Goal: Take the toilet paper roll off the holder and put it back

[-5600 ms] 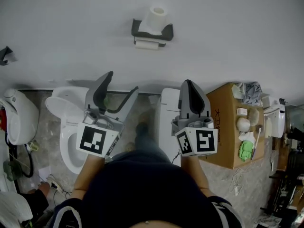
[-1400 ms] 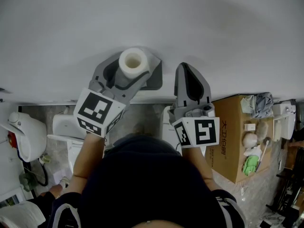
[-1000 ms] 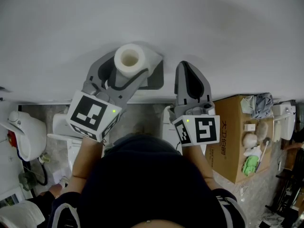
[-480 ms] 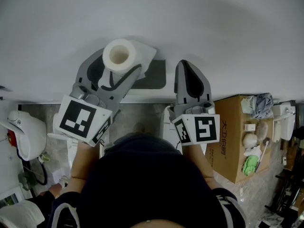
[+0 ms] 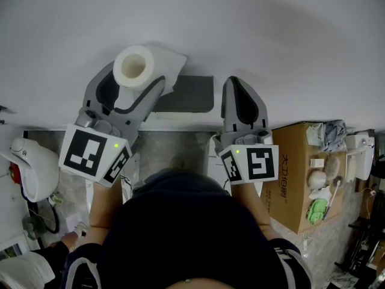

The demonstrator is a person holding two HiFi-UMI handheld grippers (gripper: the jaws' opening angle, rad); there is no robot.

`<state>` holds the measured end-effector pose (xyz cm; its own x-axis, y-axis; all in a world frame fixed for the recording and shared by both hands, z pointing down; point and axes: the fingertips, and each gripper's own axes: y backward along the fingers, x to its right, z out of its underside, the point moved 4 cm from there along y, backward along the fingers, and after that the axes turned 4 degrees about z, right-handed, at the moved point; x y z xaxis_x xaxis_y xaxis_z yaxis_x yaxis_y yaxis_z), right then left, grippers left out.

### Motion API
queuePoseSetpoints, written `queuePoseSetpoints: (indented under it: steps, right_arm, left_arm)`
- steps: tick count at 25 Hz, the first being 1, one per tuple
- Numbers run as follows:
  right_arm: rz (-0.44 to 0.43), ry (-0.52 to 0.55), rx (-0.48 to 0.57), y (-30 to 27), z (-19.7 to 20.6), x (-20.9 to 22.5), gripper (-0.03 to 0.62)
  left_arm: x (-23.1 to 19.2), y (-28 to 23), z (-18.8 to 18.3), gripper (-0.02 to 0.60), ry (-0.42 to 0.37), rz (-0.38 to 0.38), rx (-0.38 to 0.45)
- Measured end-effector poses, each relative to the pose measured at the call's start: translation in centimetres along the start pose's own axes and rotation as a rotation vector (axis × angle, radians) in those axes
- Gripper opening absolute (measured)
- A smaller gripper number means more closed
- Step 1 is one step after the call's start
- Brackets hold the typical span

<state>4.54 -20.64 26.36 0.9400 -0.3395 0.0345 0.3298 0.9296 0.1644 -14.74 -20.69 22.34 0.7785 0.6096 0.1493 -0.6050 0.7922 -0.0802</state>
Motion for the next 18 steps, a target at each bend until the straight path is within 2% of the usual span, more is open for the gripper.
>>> queuePoseSetpoints:
  steps: [18]
  right_arm:
    - [0.002,0.006,-0.001,0.4,-0.2,-0.1,0.017]
  left_arm:
    - [-2.4,2.0,-0.3,0.301,0.01,-0.082,-0.001]
